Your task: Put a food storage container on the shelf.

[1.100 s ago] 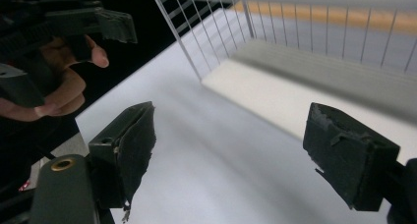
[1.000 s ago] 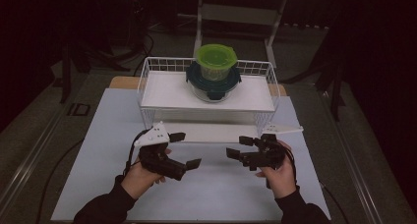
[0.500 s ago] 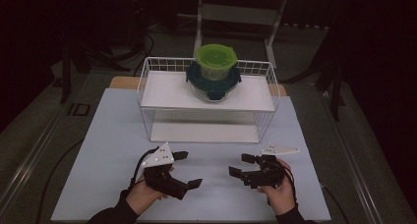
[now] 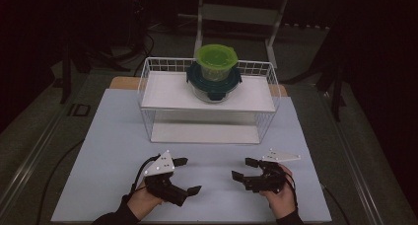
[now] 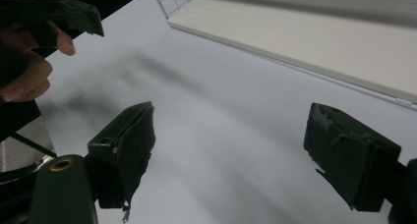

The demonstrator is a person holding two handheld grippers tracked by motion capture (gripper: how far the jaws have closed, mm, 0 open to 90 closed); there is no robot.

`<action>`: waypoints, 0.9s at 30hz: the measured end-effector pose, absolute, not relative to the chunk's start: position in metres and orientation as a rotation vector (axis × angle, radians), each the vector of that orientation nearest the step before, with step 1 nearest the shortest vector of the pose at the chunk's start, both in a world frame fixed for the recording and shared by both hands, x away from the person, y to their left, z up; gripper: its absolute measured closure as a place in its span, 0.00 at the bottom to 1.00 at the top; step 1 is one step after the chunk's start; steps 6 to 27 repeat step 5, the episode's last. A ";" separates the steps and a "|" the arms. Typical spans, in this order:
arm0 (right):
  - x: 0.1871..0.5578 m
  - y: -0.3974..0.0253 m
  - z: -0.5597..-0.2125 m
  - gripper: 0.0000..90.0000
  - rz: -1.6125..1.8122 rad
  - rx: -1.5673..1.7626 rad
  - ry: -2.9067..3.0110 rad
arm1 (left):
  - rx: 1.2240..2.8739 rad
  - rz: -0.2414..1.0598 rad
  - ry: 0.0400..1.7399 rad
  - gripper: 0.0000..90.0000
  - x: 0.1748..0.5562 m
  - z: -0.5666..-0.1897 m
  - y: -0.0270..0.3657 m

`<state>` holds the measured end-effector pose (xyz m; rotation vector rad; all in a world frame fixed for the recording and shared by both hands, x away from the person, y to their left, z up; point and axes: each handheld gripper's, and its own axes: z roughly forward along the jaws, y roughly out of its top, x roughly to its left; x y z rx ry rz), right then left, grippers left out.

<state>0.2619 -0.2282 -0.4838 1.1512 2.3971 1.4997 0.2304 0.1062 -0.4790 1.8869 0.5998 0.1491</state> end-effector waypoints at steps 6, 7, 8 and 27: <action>0.261 -0.226 -0.487 0.21 1.475 1.139 2.415 | 1.883 0.152 0.597 0.02 0.230 -0.479 0.106; 0.261 -0.226 -0.487 0.21 1.475 1.139 2.415 | 1.883 0.152 0.597 0.02 0.230 -0.479 0.106; 0.261 -0.226 -0.487 0.21 1.475 1.139 2.415 | 1.883 0.152 0.597 0.02 0.230 -0.479 0.106; 0.261 -0.226 -0.487 0.21 1.475 1.139 2.415 | 1.883 0.152 0.597 0.02 0.230 -0.479 0.106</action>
